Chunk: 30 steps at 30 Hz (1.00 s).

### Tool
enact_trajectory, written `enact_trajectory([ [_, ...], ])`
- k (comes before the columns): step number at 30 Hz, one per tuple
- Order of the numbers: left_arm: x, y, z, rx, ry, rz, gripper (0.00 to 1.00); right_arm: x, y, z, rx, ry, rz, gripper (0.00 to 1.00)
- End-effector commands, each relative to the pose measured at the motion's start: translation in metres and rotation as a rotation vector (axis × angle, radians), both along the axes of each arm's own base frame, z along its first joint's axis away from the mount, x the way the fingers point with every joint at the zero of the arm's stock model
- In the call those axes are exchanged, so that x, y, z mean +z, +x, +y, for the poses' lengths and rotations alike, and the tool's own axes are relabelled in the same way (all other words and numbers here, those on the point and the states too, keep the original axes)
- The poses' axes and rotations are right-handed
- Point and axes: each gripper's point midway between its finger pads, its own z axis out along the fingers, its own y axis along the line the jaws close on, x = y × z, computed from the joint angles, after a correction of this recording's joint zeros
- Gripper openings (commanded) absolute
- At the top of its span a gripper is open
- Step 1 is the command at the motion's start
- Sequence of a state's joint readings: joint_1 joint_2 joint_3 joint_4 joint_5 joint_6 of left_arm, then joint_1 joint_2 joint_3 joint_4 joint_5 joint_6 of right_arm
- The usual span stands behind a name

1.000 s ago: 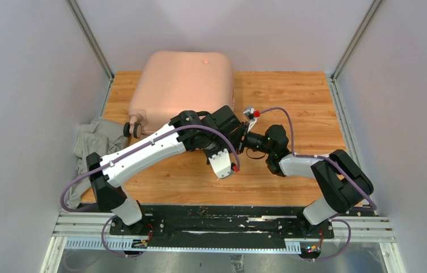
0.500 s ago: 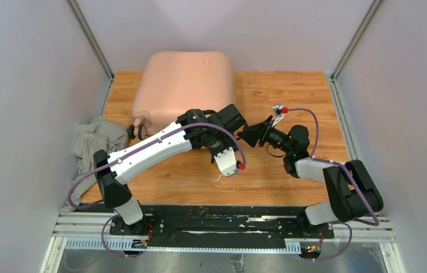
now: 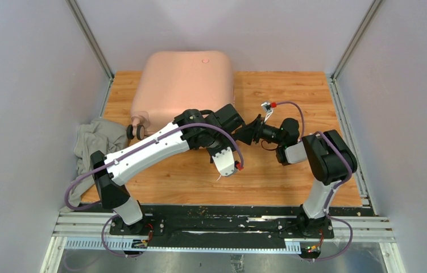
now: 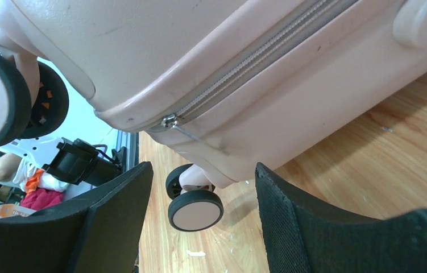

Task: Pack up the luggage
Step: Zip the luggage at the corner of the board.

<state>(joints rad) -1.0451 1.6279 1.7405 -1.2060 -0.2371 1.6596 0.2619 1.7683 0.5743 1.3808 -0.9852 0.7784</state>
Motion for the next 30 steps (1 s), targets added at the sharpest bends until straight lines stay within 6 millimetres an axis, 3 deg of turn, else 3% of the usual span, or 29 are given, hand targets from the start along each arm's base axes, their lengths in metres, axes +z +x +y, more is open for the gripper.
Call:
enact_trajectory([
  [1, 0.095, 0.015, 0.016, 0.121, -0.237, -0.246, 0.00, 0.032, -0.002, 0.013, 0.089, 0.066, -0.128, 0.70],
  [6, 0.096, 0.016, 0.015, 0.121, -0.239, -0.247, 0.00, 0.036, 0.001, 0.024, 0.129, 0.073, -0.147, 0.69],
  [16, 0.105, 0.017, 0.014, 0.124, -0.251, -0.266, 0.00, 0.022, -0.009, 0.038, 0.192, 0.074, -0.101, 0.52],
  [25, 0.110, 0.018, 0.016, 0.126, -0.258, -0.276, 0.00, 0.016, -0.020, 0.037, 0.185, 0.063, -0.097, 0.61],
  [30, 0.112, 0.018, 0.017, 0.126, -0.258, -0.283, 0.00, 0.013, -0.019, 0.036, 0.163, 0.060, -0.089, 0.58],
])
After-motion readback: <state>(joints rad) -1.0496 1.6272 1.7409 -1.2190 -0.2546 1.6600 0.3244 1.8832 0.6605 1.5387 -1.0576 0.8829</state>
